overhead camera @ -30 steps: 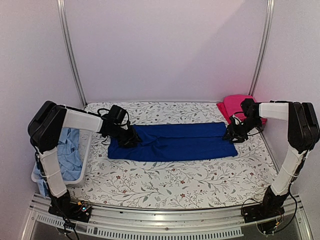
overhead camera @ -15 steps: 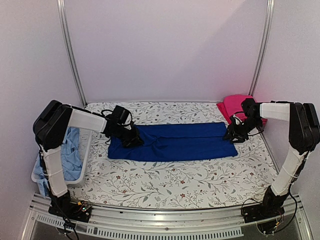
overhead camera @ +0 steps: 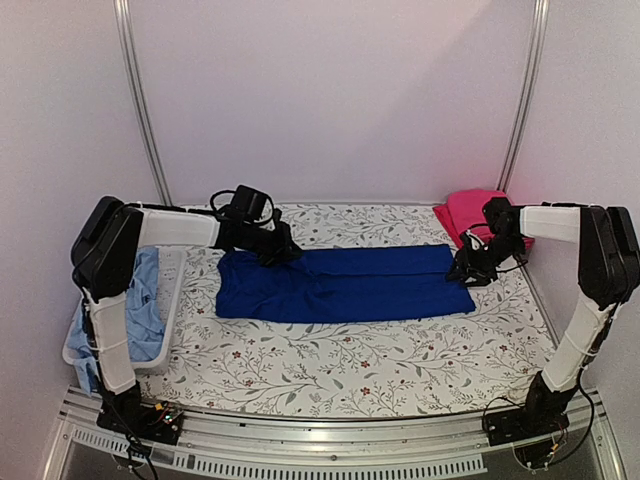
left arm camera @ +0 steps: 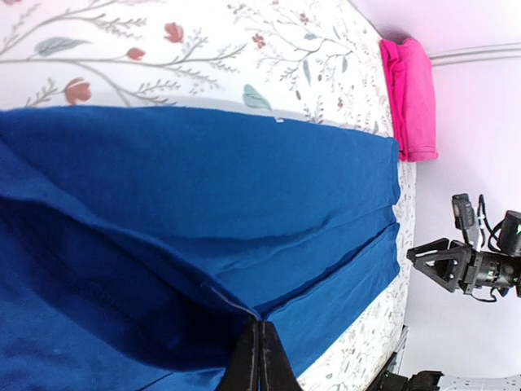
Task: Fold and stack the mixed laundry pile
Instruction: Smooth out the rectangle-folded T-shirt at the center of the board.
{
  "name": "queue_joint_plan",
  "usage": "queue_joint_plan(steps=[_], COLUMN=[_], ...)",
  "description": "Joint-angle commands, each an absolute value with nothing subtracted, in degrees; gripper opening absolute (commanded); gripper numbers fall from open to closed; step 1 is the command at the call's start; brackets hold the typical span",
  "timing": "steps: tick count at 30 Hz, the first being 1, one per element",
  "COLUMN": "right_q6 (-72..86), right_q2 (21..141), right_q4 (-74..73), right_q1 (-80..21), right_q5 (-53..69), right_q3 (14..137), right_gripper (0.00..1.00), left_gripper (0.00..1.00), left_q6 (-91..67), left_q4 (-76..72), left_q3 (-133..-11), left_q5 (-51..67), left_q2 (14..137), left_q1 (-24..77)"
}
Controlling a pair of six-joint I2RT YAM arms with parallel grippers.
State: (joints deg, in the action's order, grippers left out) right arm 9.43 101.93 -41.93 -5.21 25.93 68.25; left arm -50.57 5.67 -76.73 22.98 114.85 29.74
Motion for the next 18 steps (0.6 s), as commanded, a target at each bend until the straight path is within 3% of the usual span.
queue_joint_plan(steps=[1, 9, 12, 15, 18], right_q6=[9.67, 9.95, 9.80, 9.72, 9.63], right_q2=[100.02, 100.22, 99.95, 99.71, 99.62], right_q4=[-41.05, -40.83, -40.80, -40.81, -40.68], right_q1=[-5.07, -5.04, -5.07, -5.01, -5.03], right_q5=[25.44, 26.10, 26.22, 26.56, 27.33], right_q3=[67.43, 67.58, 67.52, 67.42, 67.75], right_gripper=[0.49, 0.49, 0.49, 0.49, 0.50], left_gripper=[0.00, 0.01, 0.22, 0.41, 0.47], left_q6=[-46.79, -36.52, -33.16, -32.16, -31.84], left_q4=[5.06, 16.46, 21.04, 19.34, 19.06], left_q3=[-82.20, -99.98, -104.57, -101.55, -97.78], left_q5=[22.98, 23.13, 21.78, 19.97, 18.58], left_q2=[118.18, 130.95, 132.45, 127.88, 122.37], left_q1=[31.53, 33.56, 33.81, 33.23, 31.47])
